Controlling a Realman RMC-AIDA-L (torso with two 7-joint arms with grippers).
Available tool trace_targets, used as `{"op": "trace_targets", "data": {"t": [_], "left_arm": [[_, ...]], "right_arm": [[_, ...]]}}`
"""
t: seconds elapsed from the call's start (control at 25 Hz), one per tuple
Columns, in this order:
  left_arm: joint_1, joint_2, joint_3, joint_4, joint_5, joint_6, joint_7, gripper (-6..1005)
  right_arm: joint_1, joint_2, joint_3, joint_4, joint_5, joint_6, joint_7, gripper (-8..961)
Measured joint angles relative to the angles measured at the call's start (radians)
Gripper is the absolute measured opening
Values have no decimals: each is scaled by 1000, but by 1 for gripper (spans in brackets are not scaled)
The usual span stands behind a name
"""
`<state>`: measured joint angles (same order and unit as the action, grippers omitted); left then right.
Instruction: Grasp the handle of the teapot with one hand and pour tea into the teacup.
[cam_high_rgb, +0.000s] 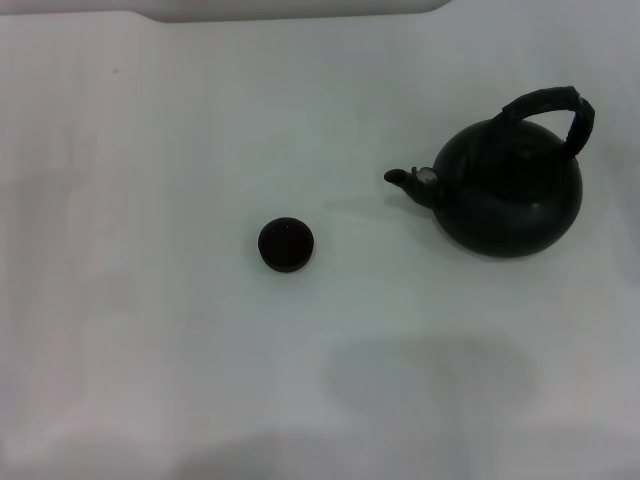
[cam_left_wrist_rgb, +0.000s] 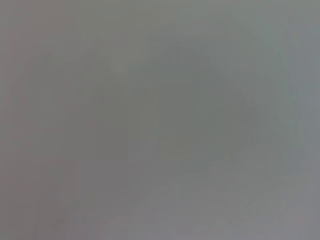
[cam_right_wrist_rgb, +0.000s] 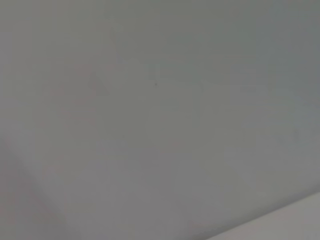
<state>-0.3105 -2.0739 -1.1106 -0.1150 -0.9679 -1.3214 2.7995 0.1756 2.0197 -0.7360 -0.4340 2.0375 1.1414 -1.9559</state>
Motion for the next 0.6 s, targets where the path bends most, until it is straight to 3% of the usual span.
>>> {"op": "trace_targets", "data": {"t": [0.12, 0.32, 0.6], "left_arm": [[0, 0, 0, -1, 0, -1, 0, 890], [-1, 0, 8, -4, 9, 1, 0, 890], [-13, -2, 10, -6, 48, 23, 1, 890]], "right_arm": [[60, 2, 59, 142, 76, 7, -295, 600], [117, 5, 68, 310, 286, 75, -664, 600], [135, -2, 85, 344, 361, 53, -739, 599]]}}
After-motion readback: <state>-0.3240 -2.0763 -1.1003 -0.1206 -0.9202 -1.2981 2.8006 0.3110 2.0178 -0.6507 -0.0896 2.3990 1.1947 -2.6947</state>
